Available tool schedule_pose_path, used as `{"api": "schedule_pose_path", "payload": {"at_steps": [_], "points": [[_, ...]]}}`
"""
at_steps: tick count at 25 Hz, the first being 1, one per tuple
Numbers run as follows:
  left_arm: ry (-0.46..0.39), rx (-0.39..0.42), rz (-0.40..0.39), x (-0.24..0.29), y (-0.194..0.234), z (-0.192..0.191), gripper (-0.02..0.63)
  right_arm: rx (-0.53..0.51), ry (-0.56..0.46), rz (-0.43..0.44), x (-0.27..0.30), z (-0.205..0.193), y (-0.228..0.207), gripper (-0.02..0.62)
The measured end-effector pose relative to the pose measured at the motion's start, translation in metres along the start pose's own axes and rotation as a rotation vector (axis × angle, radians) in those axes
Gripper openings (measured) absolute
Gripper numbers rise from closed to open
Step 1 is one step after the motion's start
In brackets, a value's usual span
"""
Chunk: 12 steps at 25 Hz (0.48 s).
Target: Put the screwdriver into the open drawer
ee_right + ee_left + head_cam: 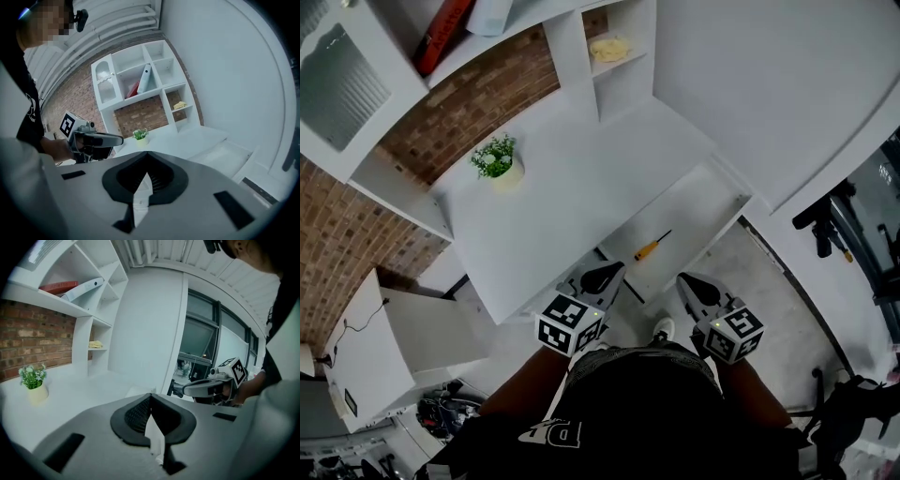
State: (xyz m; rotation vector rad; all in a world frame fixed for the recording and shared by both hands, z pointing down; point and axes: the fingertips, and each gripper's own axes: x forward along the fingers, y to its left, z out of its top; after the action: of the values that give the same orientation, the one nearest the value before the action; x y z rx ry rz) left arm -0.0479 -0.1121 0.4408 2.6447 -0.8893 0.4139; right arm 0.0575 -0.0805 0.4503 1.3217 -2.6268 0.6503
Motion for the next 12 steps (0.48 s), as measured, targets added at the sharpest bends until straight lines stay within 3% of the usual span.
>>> {"api": "schedule_pose_path", "payload": {"at_steps": [12], "points": [[0.037, 0.012, -0.070, -0.048, -0.016, -0.043, 0.018, 0.012, 0.014, -0.080, -0.013, -0.034, 0.056, 0.003]]}}
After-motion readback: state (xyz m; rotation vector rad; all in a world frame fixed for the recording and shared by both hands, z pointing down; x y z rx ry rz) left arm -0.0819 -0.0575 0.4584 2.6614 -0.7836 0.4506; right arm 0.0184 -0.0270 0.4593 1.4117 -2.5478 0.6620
